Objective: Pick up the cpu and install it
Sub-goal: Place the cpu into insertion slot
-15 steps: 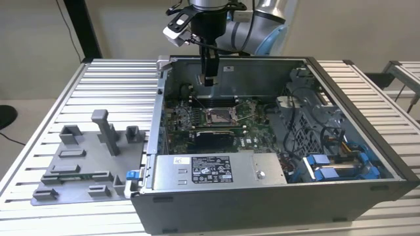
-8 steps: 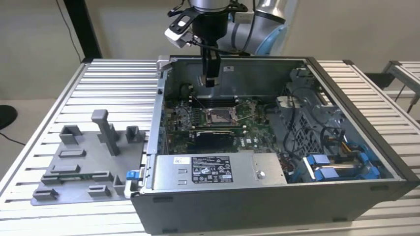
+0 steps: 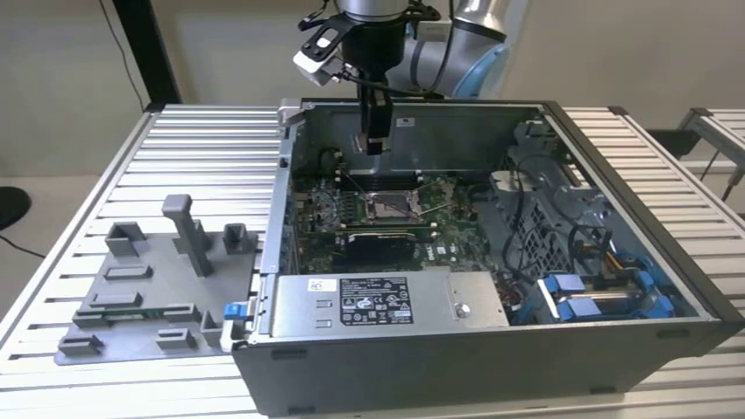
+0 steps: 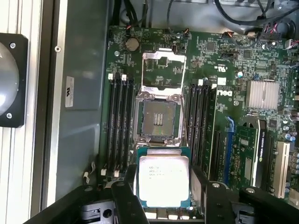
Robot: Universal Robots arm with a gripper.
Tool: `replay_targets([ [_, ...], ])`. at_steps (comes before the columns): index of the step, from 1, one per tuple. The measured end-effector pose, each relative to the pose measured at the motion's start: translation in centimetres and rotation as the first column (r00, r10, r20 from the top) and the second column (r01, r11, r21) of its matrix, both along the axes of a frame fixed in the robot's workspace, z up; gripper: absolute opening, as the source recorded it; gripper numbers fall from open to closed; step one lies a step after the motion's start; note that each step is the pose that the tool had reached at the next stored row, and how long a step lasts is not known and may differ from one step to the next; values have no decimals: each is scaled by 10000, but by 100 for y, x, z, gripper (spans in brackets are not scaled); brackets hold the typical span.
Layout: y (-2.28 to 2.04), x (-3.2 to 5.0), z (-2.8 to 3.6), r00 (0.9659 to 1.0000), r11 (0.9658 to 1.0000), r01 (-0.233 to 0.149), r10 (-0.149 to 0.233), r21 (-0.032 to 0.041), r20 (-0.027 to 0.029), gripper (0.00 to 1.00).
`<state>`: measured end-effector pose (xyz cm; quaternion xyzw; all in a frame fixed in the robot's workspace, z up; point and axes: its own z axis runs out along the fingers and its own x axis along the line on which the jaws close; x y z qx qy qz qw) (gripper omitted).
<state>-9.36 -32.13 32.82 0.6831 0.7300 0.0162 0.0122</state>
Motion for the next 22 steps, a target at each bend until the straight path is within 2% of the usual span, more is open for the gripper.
replay_targets([
  [6,0,13,-1,10000,10000,0,0,-1,-2,0],
  [14,-1,105,-7,10000,10000,0,0,0,-89,0],
  [17,-1,122,-13,9999,10000,0,0,0,-108,0],
  [19,0,127,-21,9999,10000,0,0,0,-155,0],
  [22,-1,131,-41,9998,10000,1,-1,-1,-182,0],
])
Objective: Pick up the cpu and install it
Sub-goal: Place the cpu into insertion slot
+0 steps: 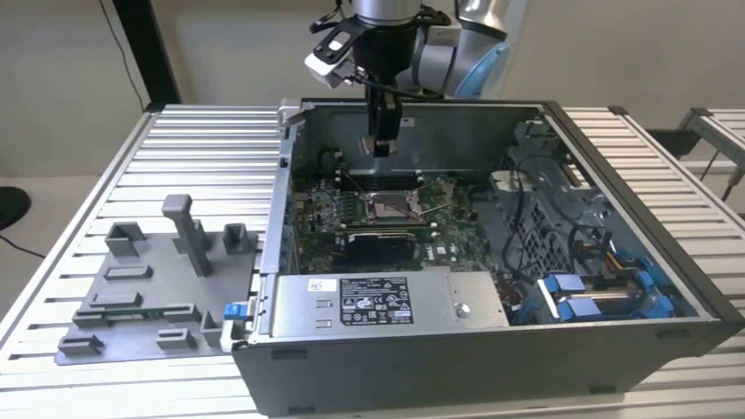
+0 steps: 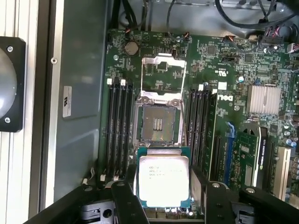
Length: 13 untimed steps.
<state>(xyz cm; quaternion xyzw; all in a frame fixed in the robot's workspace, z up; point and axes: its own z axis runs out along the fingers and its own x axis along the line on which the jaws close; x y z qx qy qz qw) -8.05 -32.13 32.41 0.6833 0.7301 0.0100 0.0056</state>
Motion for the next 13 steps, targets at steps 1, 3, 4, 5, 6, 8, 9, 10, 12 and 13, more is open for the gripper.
replay_targets([
  [1,0,2,-9,10000,10000,0,0,0,-4,0],
  [3,0,2,-32,10000,10000,0,0,1,-6,0],
  [4,0,2,-45,10000,10000,0,0,2,-5,0],
  [5,0,3,-62,10000,10000,0,0,2,-5,0],
  [6,0,3,-77,10000,10000,0,0,1,-6,0],
  [8,0,3,-107,10000,10000,3,-3,2,-11,0],
  [9,0,3,-124,10000,10000,6,-6,1,-17,0],
  [10,0,3,-140,10000,10000,11,-11,1,-18,0],
  [12,0,3,-176,10000,10000,17,-17,1,-19,0],
  [13,0,3,-194,10000,10000,20,-20,0,-19,0],
])
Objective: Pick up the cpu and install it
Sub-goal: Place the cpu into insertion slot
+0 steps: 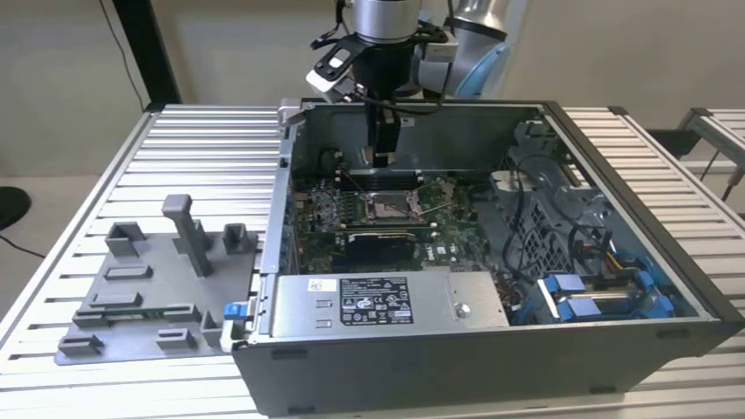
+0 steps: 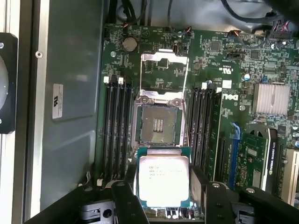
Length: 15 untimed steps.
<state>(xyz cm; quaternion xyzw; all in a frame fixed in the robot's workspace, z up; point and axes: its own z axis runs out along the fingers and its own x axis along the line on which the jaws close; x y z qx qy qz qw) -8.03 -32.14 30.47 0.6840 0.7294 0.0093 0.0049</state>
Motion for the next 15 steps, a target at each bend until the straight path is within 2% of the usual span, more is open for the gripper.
replay_targets([
  [6,-1,0,-103,10000,10000,43,-43,-5,4,0],
  [8,3,1,-122,10000,9999,79,-79,-69,0,0],
  [11,40,12,-140,9999,9997,102,-102,-200,6,0],
  [15,90,81,-159,9999,9995,118,-118,-287,13,0],
])
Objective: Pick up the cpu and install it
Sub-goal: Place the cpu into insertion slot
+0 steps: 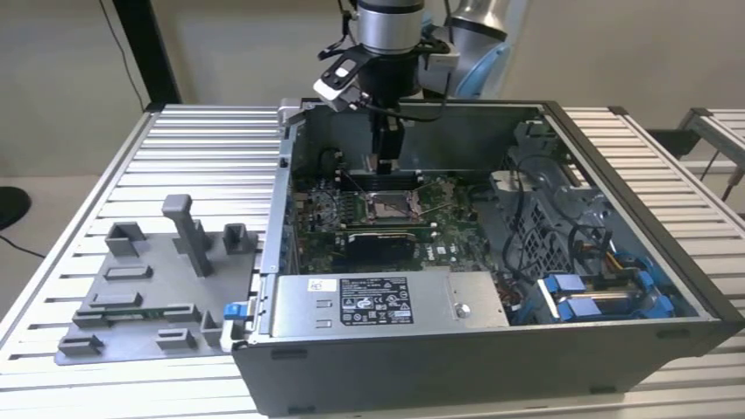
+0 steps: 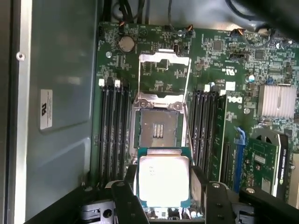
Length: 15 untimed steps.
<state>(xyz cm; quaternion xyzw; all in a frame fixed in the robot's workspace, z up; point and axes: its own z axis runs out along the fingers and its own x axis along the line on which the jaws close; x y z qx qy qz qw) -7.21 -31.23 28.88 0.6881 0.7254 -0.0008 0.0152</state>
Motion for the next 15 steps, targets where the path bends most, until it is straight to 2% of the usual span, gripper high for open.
replay_targets([
  [5,51,104,-51,10000,10000,43,-43,-78,1,0],
  [9,103,138,-83,10000,9998,49,-49,-174,1,0],
  [12,115,146,-118,10000,9998,62,-62,-181,2,0],
  [15,115,146,-118,10000,9998,63,-63,-183,1,0],
])
